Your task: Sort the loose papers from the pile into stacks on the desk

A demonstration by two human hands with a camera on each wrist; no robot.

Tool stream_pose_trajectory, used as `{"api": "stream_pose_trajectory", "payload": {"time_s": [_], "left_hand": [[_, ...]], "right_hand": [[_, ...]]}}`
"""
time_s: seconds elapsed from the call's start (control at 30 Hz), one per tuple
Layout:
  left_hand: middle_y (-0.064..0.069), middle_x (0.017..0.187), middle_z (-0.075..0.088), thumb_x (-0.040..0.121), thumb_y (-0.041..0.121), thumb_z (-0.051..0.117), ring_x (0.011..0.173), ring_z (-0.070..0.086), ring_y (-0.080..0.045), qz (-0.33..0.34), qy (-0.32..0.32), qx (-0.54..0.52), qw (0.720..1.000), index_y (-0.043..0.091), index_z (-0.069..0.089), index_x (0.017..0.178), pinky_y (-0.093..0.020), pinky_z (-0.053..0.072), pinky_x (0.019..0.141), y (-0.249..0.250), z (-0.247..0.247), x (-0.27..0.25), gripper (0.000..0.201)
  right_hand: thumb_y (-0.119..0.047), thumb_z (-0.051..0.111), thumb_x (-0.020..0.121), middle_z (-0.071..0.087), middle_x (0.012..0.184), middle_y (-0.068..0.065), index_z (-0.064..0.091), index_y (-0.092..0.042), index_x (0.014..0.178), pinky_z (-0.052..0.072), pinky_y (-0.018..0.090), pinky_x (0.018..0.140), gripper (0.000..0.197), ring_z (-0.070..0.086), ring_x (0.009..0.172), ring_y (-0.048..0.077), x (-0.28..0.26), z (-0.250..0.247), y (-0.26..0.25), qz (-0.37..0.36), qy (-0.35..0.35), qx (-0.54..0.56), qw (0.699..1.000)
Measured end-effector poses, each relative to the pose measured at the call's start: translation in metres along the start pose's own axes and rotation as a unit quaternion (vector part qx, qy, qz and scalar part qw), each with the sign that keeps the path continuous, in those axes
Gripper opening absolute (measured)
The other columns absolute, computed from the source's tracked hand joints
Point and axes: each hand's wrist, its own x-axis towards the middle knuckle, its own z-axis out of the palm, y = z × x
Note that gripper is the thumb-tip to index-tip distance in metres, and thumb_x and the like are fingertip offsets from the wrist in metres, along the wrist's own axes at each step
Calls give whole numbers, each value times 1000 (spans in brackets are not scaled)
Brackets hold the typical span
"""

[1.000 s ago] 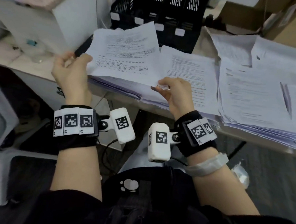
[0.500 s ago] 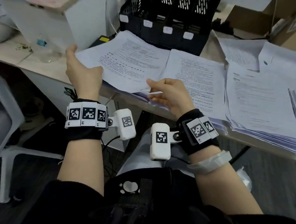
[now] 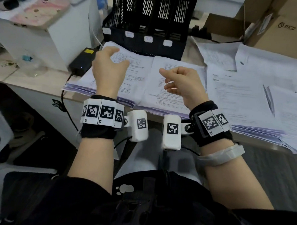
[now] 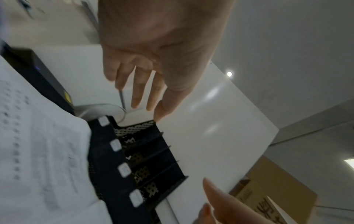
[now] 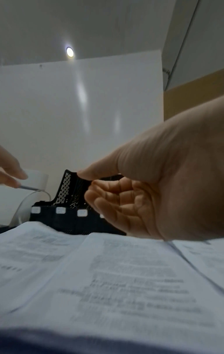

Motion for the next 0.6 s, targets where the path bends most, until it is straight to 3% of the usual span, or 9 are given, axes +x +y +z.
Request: {"api": "stream_pose_trajectory", "payload": {"time_s": [0.07,0.17,0.37,0.5,0.53,0.6], "left_hand": [[-2,121,63,81,18,65,116,56,-13,24,-38,-22,999,12,63,118,-25,43,99,20,15,-4,37],[-5,114,67,82,17,64,110,60,-14,48,-93,-45,993,8,65,114,-30,47,98,48,38,-10,33],[0,104,67,85,18,60,102,61,-12,75,-196,-78,975,12,66,110,-27,49,93,101,84,-16,26],[-1,102,63,88,17,59,92,57,-12,47,-277,-92,955,12,65,112,-19,47,77,127,127,-14,26],[-3,100,62,86,16,60,85,57,-14,37,-298,-96,949,11,65,109,-15,47,68,133,138,-14,24],[-6,80,54,81,15,61,65,48,-18,13,-331,-89,939,10,60,85,-9,41,47,141,162,-13,6]], "right_hand": [[-25,73,82,60,65,-2,56,-13,71,49,17,51,24,59,48,7,0,-16,-9,-15,10,-15,1000],[-25,73,82,59,66,-2,61,-13,73,48,16,50,19,58,46,6,1,-41,-22,-30,31,-41,998],[-24,73,82,58,64,-2,62,-10,82,46,15,49,18,55,45,6,6,-95,-42,-37,81,-75,993],[-24,72,82,63,70,-1,65,-10,87,50,15,53,17,60,53,7,13,-134,-47,-36,126,-95,987],[-24,72,82,65,72,0,66,-9,91,52,16,56,19,62,58,8,16,-145,-47,-31,138,-101,985],[-22,73,81,66,81,3,67,-6,99,56,22,66,24,63,69,12,24,-166,-46,-22,163,-113,980]]}}
